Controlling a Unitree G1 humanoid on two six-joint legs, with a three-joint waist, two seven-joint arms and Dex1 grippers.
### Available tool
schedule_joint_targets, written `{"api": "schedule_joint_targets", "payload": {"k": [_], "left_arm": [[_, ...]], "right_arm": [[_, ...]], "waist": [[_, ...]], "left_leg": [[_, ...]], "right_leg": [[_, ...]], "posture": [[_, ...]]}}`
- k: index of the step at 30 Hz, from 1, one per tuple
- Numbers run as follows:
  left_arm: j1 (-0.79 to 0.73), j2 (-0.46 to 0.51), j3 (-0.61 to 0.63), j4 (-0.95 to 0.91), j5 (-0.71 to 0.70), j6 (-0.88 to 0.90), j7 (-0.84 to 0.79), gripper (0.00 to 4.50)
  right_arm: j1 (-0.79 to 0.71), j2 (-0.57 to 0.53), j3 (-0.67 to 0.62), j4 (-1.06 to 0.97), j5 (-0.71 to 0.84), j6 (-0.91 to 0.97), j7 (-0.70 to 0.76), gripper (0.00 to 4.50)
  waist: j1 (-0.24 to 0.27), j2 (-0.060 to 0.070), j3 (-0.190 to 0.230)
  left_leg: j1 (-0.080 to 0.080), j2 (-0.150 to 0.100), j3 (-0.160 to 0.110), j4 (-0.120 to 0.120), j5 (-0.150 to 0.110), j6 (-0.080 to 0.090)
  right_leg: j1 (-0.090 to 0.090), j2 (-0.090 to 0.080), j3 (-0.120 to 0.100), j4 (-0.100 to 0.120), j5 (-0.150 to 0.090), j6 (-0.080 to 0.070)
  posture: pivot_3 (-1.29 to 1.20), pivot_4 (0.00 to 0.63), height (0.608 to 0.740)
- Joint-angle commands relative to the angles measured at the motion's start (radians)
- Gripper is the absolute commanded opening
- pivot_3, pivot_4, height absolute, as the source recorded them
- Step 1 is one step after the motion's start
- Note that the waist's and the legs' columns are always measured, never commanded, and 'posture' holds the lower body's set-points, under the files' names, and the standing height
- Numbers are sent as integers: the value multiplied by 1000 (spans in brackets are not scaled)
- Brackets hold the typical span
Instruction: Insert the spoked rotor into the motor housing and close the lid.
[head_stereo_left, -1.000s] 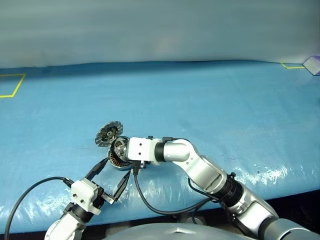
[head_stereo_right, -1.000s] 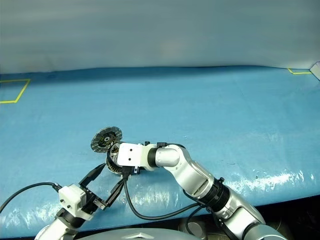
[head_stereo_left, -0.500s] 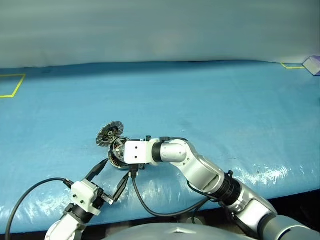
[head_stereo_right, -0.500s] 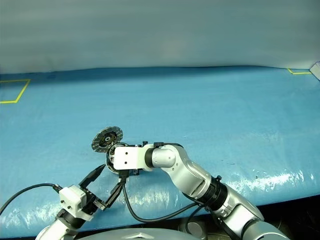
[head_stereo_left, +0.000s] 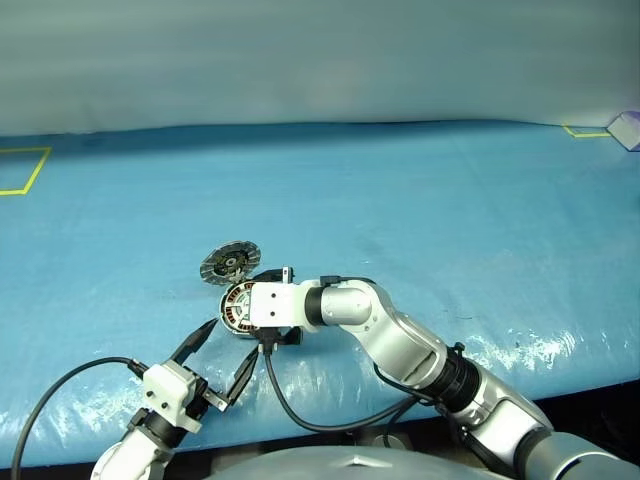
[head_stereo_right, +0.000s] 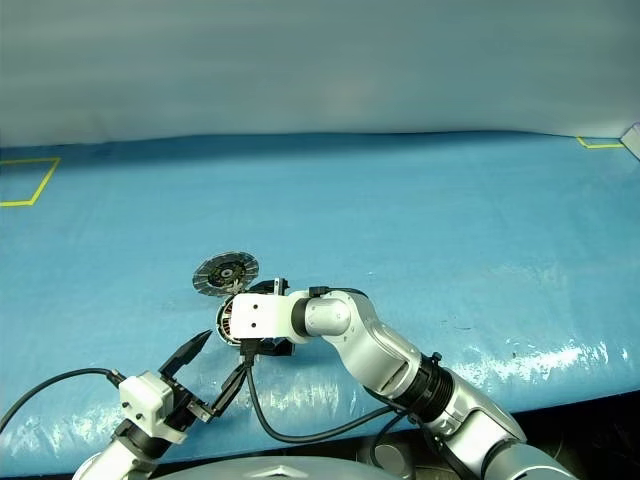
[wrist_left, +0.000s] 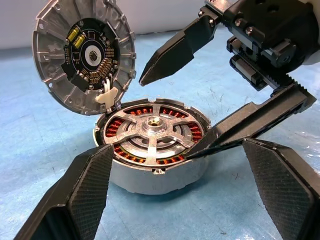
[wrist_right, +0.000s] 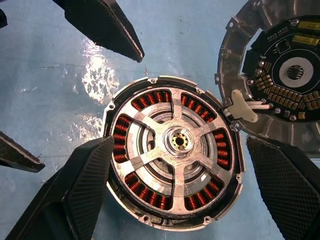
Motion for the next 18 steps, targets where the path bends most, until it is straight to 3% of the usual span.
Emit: {"api": "schedule_joint_targets", "payload": {"k": [1, 6, 10, 15, 18], "left_arm": [[1, 0, -10, -6, -4, -20, -6, 4500], [-6, 9, -6, -11, -9, -10, -10, 4500], [-19, 18, 1, -16, -11, 5, -12, 4500], [-38, 35, 4, -16, -20, 24, -23, 4500], [-49, 40, 5, -14, -23, 31, -27, 4500]], "right_arm": [[8, 27, -45, -65, 55, 43, 17, 4475], [18, 31, -123, -120, 131, 113, 20, 3237], [48, 33, -161, -136, 165, 132, -12, 1819], [116, 110, -195, -106, 224, 138, -83, 199], [128, 128, -171, -75, 223, 118, -110, 51]], "waist": [[0, 0, 0], [0, 0, 0], [1, 0, 0], [-2, 1, 0], [-1, 1, 0]], "left_leg": [[0, 0, 0, 0, 0, 0], [0, 0, 0, 0, 0, 0], [0, 0, 0, 0, 0, 0], [-1, 0, -1, -1, 0, 0], [-1, 0, 0, -1, 0, 0]], "right_leg": [[0, 0, 0, 0, 0, 0], [-1, 0, 0, 0, 0, 0], [0, 0, 0, 0, 0, 0], [-1, 0, 0, 0, 0, 0], [-2, 0, 0, 0, 0, 0]], "posture": [[0, 150, 740], [0, 150, 740], [0, 150, 740], [0, 150, 740], [0, 150, 740]]}}
